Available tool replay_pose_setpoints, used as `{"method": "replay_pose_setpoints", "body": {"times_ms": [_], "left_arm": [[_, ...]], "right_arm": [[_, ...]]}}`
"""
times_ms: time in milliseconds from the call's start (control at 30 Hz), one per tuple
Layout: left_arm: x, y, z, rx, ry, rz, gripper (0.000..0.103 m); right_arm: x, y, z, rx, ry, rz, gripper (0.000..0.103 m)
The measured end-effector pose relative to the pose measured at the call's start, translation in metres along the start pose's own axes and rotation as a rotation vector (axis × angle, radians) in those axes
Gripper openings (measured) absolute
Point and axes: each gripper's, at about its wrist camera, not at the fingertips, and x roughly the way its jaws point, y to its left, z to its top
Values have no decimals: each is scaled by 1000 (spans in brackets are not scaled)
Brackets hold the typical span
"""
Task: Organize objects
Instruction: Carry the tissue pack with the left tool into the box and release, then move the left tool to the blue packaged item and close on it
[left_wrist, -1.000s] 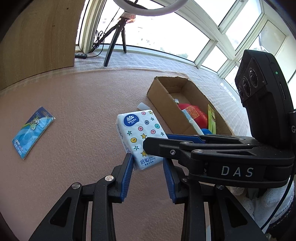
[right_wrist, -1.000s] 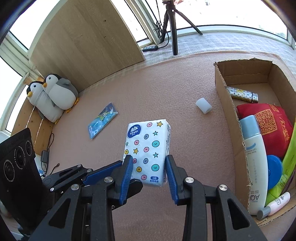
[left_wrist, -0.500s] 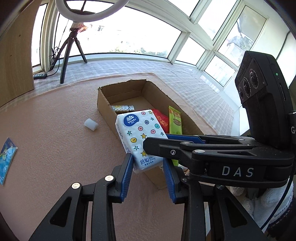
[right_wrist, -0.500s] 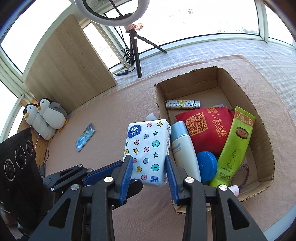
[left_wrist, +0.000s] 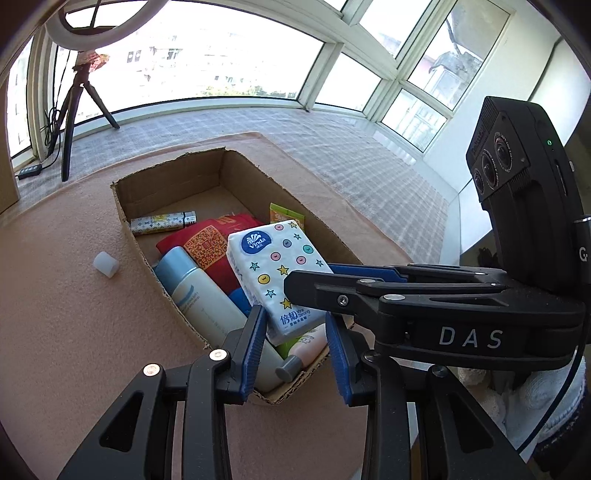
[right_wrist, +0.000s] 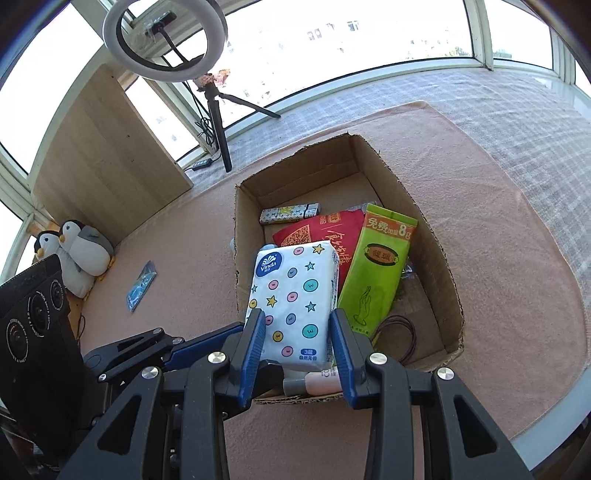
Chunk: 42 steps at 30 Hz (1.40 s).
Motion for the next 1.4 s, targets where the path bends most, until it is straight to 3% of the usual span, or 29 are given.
{"method": "replay_pose_setpoints", "body": {"times_ms": [333, 400, 467, 533, 700, 1000, 1400], "left_arm": [[10, -12, 4, 33, 23, -8, 35], [10, -10, 3, 34, 26, 6, 40], [7, -6, 3, 23, 26, 10, 47], [2, -2, 1, 14, 21, 15, 47], [-15, 14, -3, -8, -1, 33, 47], [-56, 68, -17, -121, -38, 91, 47], [-120, 153, -61, -279, -82, 185, 47]], "right_arm": [[-3, -13, 0, 12, -2, -23, 33], [-4, -12, 0, 8, -9, -27, 33], [-5, -11, -1, 12, -16, -47, 38], [-7, -10, -2, 18, -29, -55, 47], [-8, -4, -2, 17, -37, -59, 47], [-3, 28, -4, -16, -37, -36, 47], [18, 88, -7, -105, -16, 20, 47]]}}
